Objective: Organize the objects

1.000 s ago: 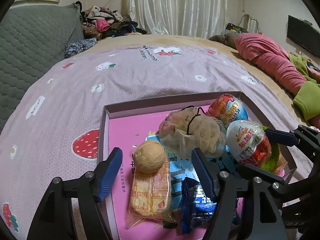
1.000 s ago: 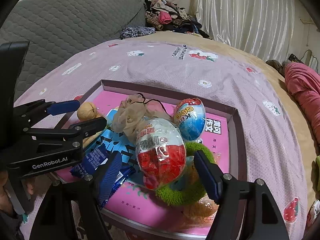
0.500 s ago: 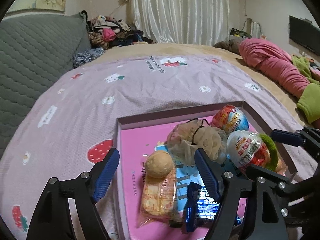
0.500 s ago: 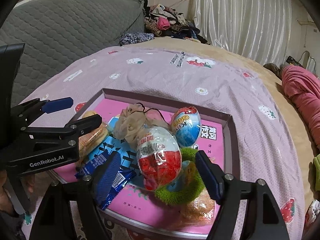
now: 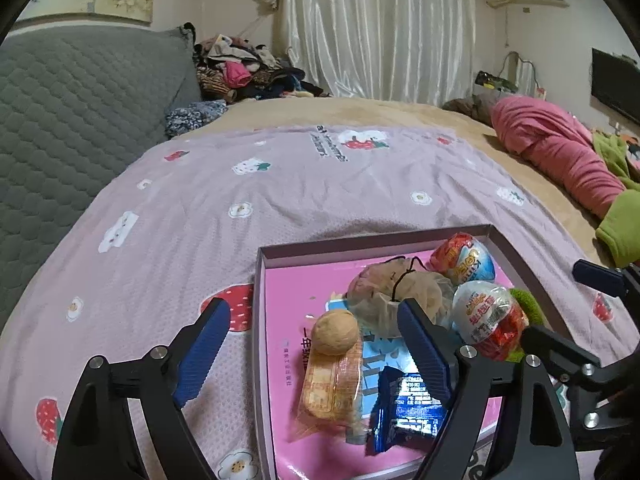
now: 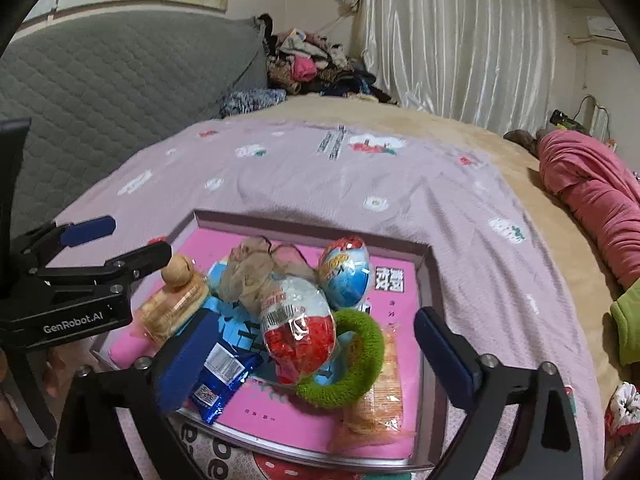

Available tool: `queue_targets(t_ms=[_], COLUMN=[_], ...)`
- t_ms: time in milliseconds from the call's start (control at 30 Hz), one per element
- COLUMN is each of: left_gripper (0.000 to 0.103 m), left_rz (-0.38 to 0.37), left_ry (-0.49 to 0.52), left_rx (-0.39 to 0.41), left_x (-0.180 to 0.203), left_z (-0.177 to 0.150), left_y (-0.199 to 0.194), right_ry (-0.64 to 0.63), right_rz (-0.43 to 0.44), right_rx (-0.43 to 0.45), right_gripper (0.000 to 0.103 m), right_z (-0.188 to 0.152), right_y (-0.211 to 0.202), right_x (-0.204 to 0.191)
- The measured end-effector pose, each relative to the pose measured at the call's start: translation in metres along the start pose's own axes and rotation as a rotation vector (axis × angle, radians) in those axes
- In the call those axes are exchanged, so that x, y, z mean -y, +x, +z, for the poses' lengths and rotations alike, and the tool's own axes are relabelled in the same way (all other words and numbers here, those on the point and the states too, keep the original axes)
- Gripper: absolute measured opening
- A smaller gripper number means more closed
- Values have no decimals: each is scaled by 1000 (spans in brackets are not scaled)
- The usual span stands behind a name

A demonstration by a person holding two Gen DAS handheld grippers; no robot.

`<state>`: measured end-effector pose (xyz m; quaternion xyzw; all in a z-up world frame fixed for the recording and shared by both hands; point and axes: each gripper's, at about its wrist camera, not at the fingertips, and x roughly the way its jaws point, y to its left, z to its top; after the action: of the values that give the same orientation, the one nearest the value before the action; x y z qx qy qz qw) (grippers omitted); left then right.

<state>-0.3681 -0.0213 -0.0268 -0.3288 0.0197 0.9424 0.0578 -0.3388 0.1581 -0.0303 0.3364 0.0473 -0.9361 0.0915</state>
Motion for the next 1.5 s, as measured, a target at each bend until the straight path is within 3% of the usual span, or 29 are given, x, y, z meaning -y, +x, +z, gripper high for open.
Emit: queue_targets(t_ms=[333,1067,1500], left_gripper=[87,89,89], left_rz=[3,89,91], left_ry=[-58,-36,-72], left_rx=[21,93,152], left_x=[-9,2,0], left_z=[-4,-1,-1], left_y=[-37,-202,-293], right_ry=[35,12,1], right_rz=[20,-14,-24], right_rx=[74,143,211], right_gripper=[102,102,102], right_z=[10,31,32], right_y=[-38,-172,-255], right_x=[-4,-24,-33])
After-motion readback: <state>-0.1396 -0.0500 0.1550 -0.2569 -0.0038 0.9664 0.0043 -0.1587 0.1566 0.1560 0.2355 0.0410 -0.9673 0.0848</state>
